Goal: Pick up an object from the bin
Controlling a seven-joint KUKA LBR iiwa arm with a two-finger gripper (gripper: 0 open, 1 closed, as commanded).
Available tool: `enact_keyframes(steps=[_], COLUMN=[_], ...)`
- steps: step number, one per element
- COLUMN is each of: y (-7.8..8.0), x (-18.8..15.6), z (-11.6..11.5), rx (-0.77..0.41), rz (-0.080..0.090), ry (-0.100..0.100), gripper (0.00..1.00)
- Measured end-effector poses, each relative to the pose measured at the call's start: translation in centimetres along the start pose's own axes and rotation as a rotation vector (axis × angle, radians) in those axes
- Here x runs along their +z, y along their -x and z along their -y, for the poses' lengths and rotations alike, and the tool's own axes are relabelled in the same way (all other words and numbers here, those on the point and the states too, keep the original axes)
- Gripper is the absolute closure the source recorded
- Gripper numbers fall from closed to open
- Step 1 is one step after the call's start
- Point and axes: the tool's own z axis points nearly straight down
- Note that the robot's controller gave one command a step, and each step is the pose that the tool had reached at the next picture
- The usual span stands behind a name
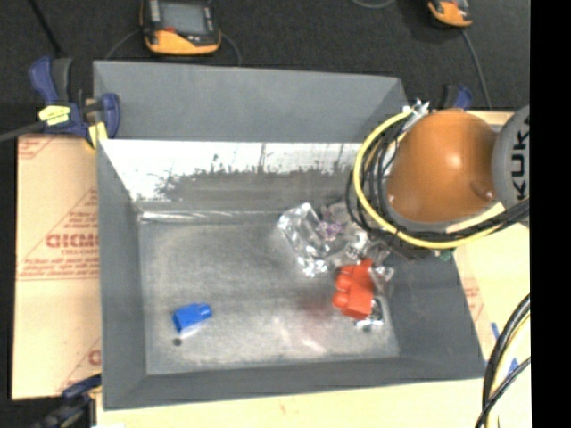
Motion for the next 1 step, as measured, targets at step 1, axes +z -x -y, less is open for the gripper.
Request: enact_keyframes(steps=[1], y=[-0.28], x=[-12.95], z=[-2.95], rx=[-0.018], rz=[-0.001], ry=[0.001], gripper=[1.00])
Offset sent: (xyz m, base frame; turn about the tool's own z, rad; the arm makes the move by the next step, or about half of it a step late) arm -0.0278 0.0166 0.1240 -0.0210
